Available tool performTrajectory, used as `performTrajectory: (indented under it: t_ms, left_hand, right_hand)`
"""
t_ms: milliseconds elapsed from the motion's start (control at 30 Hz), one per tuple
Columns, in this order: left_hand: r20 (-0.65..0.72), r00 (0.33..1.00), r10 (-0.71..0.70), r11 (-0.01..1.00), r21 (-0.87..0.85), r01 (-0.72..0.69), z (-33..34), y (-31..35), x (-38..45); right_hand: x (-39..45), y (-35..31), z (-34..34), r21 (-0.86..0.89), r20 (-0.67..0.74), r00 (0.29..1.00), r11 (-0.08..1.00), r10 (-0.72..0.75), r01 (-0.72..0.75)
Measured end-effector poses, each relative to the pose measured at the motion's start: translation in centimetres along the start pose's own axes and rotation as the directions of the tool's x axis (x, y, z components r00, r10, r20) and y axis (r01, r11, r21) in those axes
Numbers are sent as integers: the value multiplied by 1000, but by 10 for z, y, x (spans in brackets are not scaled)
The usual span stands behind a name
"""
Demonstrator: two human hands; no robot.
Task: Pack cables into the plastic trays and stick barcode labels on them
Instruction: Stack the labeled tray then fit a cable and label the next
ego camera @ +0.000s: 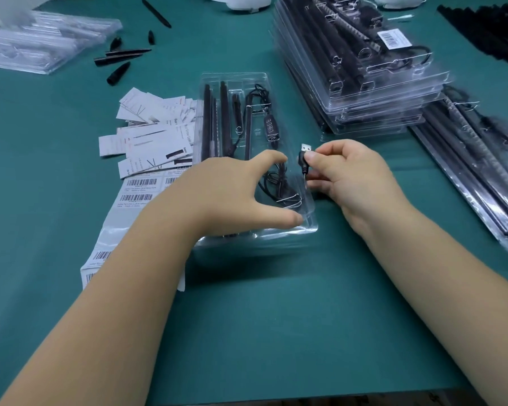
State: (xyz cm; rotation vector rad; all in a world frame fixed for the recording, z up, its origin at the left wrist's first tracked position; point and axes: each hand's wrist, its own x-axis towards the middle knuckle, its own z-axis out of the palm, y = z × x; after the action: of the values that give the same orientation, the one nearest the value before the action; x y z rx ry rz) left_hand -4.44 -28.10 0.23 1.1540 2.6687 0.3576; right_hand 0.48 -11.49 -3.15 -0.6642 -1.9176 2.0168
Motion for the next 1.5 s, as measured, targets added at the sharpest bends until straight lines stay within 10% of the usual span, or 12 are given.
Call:
performTrajectory:
  t_ms: [433, 667, 1200, 1500]
  left_hand:
    - [-19, 1000, 14, 1000, 20, -13, 0, 1, -1]
    - [65, 998, -11, 1000, -4, 12, -3, 0, 0]
    - [50, 998, -29, 998, 48, 27, -4, -10, 4]
    - [-33, 999, -2, 1000, -26, 1, 2, -14, 7]
  right_hand:
    - [-2, -2, -5, -514, 164, 977, 833, -139, 205]
    - [-5, -22, -30, -656, 492, 868, 685, 68, 318]
    - [-8, -19, -23, -589, 386, 908, 801, 165, 105]
    - [-5, -20, -22, -741, 399, 892, 648, 215, 175]
